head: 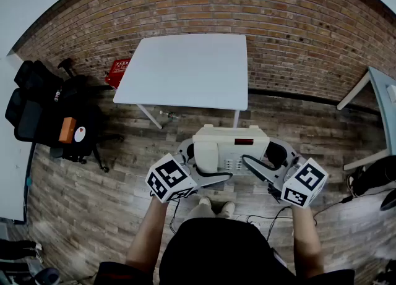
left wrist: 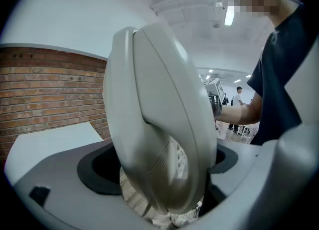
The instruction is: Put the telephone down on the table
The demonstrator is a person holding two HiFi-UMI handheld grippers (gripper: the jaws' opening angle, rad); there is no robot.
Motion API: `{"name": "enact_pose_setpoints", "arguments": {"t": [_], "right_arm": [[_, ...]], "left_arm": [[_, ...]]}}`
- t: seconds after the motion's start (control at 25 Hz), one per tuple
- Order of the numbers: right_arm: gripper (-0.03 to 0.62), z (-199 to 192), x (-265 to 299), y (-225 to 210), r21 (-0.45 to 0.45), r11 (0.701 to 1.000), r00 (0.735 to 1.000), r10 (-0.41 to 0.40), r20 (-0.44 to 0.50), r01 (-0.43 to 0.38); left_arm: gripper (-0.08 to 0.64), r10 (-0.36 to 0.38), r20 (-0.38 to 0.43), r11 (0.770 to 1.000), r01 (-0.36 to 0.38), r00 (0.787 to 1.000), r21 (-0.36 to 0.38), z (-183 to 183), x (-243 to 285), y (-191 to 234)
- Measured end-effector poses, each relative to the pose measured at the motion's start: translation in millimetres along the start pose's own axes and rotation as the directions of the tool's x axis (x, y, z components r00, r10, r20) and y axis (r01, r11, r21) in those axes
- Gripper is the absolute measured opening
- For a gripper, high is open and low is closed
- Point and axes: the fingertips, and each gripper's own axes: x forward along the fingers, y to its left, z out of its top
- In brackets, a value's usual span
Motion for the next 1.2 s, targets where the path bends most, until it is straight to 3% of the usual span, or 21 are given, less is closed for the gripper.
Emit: {"name": "enact_pose_setpoints", "arguments": {"t": [1.2], "right_arm": [[0.242,4.2,2.0,-29.4,0.011,1.000,1.000,0.025,0.010,-0.025]], "left_arm": [[0.489,0.027,-0.010,1.000,-0.027,1.000,-0.011,9.1,20.9,16.9]]}}
